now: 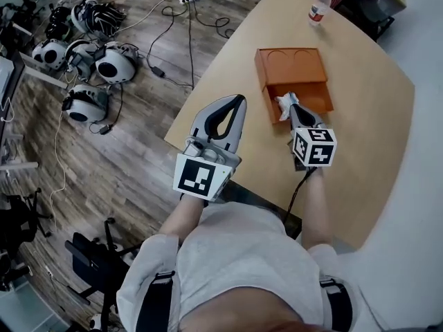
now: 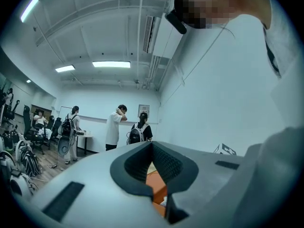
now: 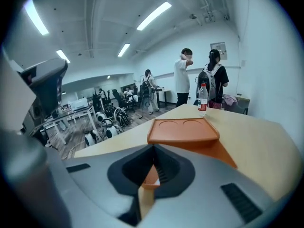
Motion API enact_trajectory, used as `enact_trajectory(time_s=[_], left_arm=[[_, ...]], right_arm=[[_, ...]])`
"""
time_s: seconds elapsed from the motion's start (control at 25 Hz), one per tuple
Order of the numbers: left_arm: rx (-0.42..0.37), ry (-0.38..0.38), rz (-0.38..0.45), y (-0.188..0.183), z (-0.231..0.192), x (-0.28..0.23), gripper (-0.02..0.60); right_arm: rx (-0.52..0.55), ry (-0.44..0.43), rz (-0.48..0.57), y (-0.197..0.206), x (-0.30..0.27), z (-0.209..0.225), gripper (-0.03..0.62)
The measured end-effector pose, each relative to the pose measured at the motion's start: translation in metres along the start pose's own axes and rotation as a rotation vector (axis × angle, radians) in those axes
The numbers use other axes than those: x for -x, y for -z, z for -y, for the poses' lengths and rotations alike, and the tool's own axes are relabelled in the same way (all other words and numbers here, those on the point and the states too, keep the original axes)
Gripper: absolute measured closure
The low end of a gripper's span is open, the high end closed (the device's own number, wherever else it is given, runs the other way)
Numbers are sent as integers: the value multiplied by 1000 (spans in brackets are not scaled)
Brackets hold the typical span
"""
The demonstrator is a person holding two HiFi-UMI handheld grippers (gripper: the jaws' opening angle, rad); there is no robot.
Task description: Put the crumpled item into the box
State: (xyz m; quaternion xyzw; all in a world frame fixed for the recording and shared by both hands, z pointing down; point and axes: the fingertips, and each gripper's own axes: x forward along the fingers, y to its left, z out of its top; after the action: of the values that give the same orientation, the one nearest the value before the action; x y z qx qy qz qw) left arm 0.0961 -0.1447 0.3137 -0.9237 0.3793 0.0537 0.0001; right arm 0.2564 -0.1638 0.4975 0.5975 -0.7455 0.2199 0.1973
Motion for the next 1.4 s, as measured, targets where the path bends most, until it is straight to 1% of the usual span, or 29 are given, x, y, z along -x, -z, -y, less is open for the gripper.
enact_trajectory(time_s=[0.16,0.28,0.4,0.48,0.76,1.0,1.2,1.4], left_arm=[[-4,47,-8,-1,-3,3,568],[4,82,13,-7,-4,4,568],[2,121,-4,-7,-2,6,568],[0,156,5,-8,1,8,568],[4,253,26,-13,9,12,568],[2,339,36,-18,21,20,568],[12,391,67,-27,31,27,568],[-2,429,58,-25,37,34,568]], right_arm=[[-33,39,81,-12,19,-11,582],[-46,67,123,-20,32,-19,582],[-73,96,162,-26,46,-25,582],[-91,117,185,-27,56,-27,582],[-147,192,265,-31,92,-36,582],[-165,265,328,-30,126,-48,582],[-190,303,379,-27,150,-58,582],[-192,343,417,-24,171,-67,582]])
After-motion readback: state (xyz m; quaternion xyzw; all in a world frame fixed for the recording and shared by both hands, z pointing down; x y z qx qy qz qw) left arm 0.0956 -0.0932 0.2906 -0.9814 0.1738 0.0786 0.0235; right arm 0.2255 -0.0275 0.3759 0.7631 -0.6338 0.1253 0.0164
